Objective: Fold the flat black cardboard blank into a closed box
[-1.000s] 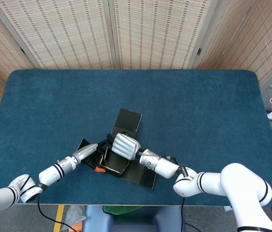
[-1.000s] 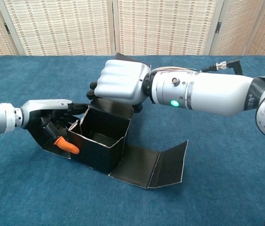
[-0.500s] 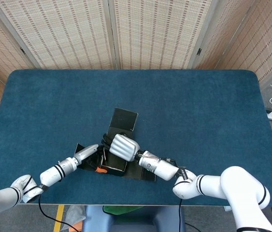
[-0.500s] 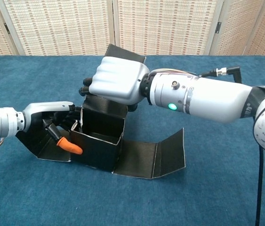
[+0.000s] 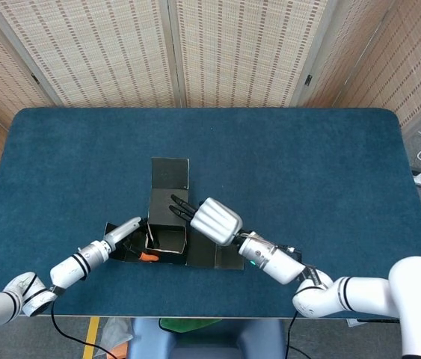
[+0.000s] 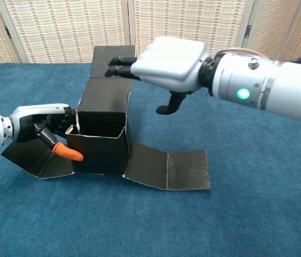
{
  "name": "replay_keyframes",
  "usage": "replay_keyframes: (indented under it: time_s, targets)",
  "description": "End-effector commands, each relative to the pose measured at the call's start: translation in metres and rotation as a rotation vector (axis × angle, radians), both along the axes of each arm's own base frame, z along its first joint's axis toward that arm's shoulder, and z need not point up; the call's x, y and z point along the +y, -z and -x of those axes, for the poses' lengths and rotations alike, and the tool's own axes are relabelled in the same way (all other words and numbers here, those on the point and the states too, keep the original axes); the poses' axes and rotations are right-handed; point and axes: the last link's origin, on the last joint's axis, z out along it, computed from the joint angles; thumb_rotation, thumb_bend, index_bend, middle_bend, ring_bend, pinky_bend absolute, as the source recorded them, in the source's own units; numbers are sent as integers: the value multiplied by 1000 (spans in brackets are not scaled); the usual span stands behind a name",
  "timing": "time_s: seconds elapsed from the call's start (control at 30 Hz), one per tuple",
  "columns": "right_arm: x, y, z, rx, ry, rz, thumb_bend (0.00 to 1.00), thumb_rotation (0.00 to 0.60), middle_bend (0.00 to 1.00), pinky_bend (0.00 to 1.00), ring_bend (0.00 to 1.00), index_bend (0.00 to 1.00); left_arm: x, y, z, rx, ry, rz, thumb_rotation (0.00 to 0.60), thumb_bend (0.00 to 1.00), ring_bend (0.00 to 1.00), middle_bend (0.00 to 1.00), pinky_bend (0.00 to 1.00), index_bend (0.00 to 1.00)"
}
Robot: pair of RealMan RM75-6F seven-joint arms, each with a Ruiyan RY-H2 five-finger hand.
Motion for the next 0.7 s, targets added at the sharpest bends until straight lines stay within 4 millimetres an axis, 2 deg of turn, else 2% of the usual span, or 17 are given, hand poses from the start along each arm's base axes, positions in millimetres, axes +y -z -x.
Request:
replay_keyframes:
  time_s: [0.03, 0.2, 0.33, 0.53, 0.7]
  targets:
    - [13, -47, 23, -205, 68, 2, 231, 600, 0, 1000, 636, 0, 3, -17, 1, -85, -65, 2, 600, 192, 416, 336, 529, 372]
    - [24, -91, 64, -433, 155, 41, 232, 600, 0, 1000, 639, 0, 9, -38, 0, -228, -156, 40, 600, 192, 416, 334, 529, 366]
    - [32, -108, 92, -607, 229, 41, 232, 600, 0, 1000, 645, 0, 12, -48, -5, -360, -233, 98, 600, 192, 416, 332, 530, 359]
    - [33, -115, 120, -757, 300, 28, 232, 600, 7, 1000, 646, 0, 17, -59, -13, -521, -316, 173, 600, 192, 416, 330, 530, 351]
    - [32, -101, 124, -870, 333, -35, 232, 600, 16, 1000, 646, 0, 17, -65, -22, -606, -354, 230, 600, 192, 416, 327, 529, 344]
